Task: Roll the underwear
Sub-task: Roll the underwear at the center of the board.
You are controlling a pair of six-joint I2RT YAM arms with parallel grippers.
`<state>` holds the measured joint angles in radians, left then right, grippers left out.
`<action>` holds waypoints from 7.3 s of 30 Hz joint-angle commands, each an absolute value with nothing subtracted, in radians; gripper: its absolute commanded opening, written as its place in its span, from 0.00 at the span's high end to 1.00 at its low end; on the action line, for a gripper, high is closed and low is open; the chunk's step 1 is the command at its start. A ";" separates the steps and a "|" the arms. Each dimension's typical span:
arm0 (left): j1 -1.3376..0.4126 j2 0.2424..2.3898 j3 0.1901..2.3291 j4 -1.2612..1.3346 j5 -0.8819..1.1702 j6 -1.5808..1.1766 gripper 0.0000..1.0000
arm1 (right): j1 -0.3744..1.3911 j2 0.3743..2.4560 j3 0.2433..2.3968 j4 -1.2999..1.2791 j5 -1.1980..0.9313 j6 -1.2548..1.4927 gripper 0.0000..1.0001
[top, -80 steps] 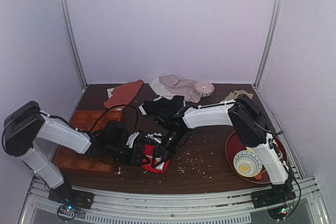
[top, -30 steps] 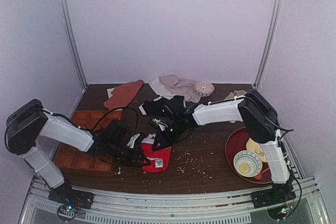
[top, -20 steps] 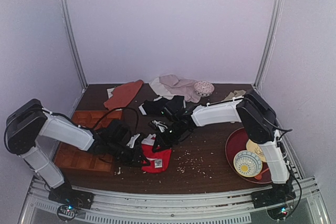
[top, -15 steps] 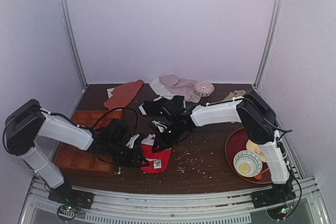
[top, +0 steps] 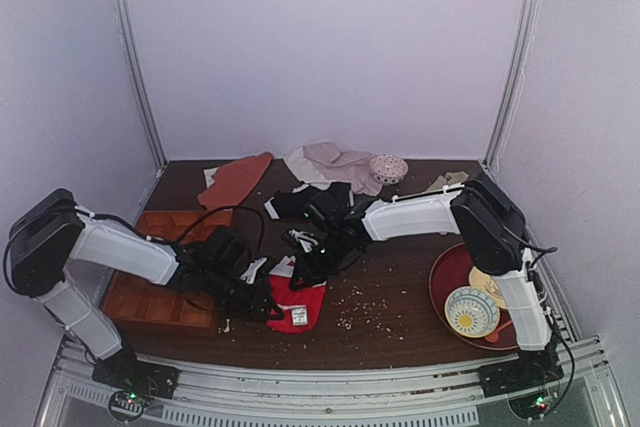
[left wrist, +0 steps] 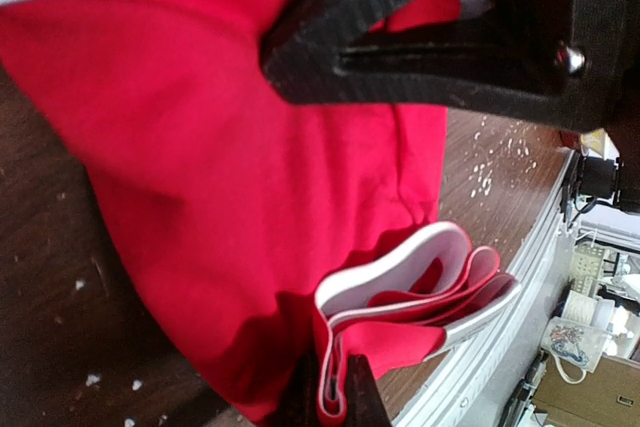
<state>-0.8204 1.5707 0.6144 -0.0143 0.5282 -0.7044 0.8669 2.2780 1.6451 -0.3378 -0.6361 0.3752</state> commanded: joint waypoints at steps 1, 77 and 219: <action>-0.850 1.545 0.606 -0.148 0.581 -0.703 1.00 | 0.854 2.360 1.616 -0.449 -0.480 0.385 1.00; -0.893 1.717 0.656 -0.316 0.520 -0.707 1.00 | 1.161 1.890 1.142 -0.058 -0.334 0.712 0.99; -0.819 1.714 1.050 -0.699 0.525 -0.606 0.61 | 1.306 1.929 1.151 -0.304 -0.018 0.060 1.00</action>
<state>-0.8295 1.7439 1.0126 -0.6846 0.5430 -0.6090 1.3354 1.9305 1.1927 -0.2039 0.0914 0.0425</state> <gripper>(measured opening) 0.394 0.100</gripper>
